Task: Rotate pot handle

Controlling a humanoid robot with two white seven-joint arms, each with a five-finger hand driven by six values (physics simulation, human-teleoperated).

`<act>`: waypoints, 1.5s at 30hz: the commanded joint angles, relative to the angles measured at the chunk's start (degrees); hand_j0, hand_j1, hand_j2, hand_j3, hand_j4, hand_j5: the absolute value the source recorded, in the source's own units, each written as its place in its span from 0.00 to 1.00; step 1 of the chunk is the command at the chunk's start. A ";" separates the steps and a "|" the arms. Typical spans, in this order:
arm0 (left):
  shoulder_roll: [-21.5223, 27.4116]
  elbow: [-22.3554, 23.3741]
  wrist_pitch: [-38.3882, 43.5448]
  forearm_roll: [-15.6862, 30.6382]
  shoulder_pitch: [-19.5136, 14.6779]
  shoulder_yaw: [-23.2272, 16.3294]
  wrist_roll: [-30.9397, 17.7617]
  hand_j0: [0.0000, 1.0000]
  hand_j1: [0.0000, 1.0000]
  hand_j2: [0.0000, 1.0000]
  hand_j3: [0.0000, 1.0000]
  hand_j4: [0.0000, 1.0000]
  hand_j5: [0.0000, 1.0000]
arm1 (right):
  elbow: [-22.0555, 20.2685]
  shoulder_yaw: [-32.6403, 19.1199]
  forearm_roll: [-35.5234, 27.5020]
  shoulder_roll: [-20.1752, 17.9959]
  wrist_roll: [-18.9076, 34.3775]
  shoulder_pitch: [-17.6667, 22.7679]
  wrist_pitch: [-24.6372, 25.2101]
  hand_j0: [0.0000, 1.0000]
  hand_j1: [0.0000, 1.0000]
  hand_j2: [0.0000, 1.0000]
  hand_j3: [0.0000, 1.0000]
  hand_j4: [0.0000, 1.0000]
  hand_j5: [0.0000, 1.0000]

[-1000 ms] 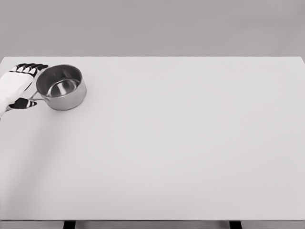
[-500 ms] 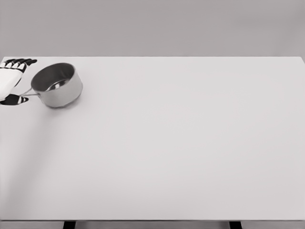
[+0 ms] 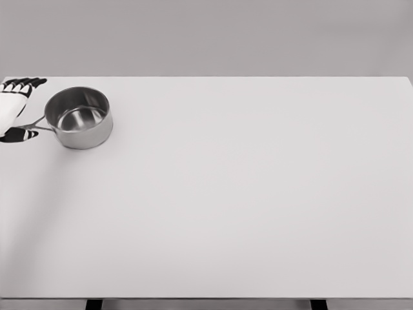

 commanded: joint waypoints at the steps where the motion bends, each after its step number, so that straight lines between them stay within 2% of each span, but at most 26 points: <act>1: 0.08 0.07 -0.11 0.63 0.00 0.05 1.56 1.00 1.00 1.00 1.00 1.00 1.00 | -0.03 0.02 0.00 -0.01 0.01 0.09 -0.01 1.00 1.00 1.00 1.00 1.00 1.00; 13: 0.17 3.23 -1.25 0.63 0.53 2.33 1.65 1.00 1.00 1.00 1.00 1.00 1.00 | -0.03 0.02 0.00 -0.01 0.01 0.00 -0.01 1.00 1.00 1.00 1.00 1.00 1.00; 45: -1.68 10.09 -1.52 0.54 -0.70 3.12 1.65 1.00 1.00 1.00 1.00 1.00 1.00 | -0.03 0.02 0.00 -0.01 0.01 0.09 -0.01 1.00 1.00 1.00 1.00 1.00 1.00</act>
